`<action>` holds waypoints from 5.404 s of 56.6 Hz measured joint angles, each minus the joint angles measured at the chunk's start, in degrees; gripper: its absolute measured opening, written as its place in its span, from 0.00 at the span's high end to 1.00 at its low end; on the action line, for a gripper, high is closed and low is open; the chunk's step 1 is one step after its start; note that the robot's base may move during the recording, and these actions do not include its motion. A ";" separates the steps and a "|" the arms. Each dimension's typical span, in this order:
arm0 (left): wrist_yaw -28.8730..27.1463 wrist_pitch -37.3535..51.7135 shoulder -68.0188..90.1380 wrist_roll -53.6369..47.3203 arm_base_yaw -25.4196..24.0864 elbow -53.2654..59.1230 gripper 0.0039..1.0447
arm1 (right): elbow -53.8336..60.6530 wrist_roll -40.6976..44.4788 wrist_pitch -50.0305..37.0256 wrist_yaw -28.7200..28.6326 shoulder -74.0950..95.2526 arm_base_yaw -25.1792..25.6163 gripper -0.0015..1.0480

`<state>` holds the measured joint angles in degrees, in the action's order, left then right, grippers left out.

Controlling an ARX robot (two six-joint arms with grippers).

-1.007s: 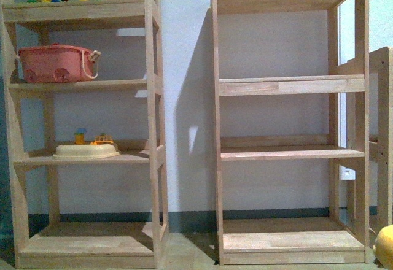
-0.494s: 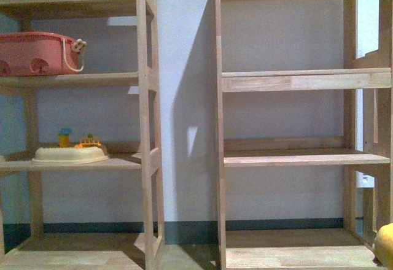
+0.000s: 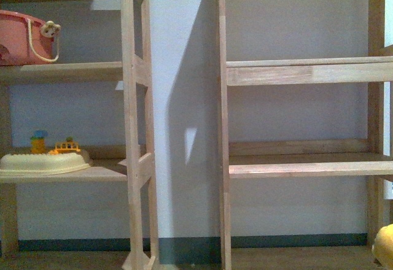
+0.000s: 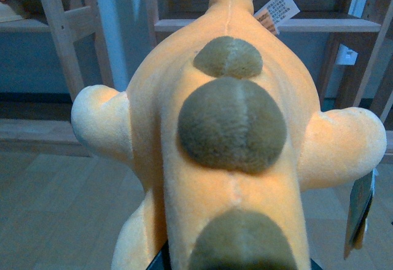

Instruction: Put away toys

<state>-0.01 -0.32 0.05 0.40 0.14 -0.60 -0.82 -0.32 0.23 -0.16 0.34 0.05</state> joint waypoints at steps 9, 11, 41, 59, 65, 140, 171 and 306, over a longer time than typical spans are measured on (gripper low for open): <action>0.02 0.00 -0.02 0.00 0.00 0.00 0.06 | 0.00 0.00 0.00 0.13 -0.02 0.00 0.93; 0.02 0.00 0.00 0.00 0.00 0.00 0.06 | 0.00 0.00 -0.02 0.13 -0.02 0.00 0.93; 0.00 0.00 -0.02 0.00 0.00 0.00 0.06 | 0.00 0.00 -0.02 0.11 -0.02 0.00 0.93; 0.02 0.00 0.00 0.00 0.00 0.00 0.06 | 0.00 0.00 -0.02 0.13 0.00 0.00 0.93; 0.02 0.00 0.00 0.00 0.00 0.00 0.06 | 0.00 0.00 -0.02 0.13 -0.02 0.00 0.93; 0.00 0.00 0.04 0.00 0.00 0.00 0.06 | -31.71 14.36 -17.62 33.18 25.40 -24.30 0.93; 0.02 0.00 0.04 0.00 0.00 0.00 0.06 | -57.13 8.83 -10.45 7.15 37.20 0.66 0.93; 0.00 0.00 0.04 0.00 0.00 0.00 0.06 | -99.49 -22.43 -8.31 -4.35 88.04 2.80 0.06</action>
<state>-0.01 -0.32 0.10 0.40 0.14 -0.60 -100.31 -22.74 -8.08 -4.51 88.38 2.85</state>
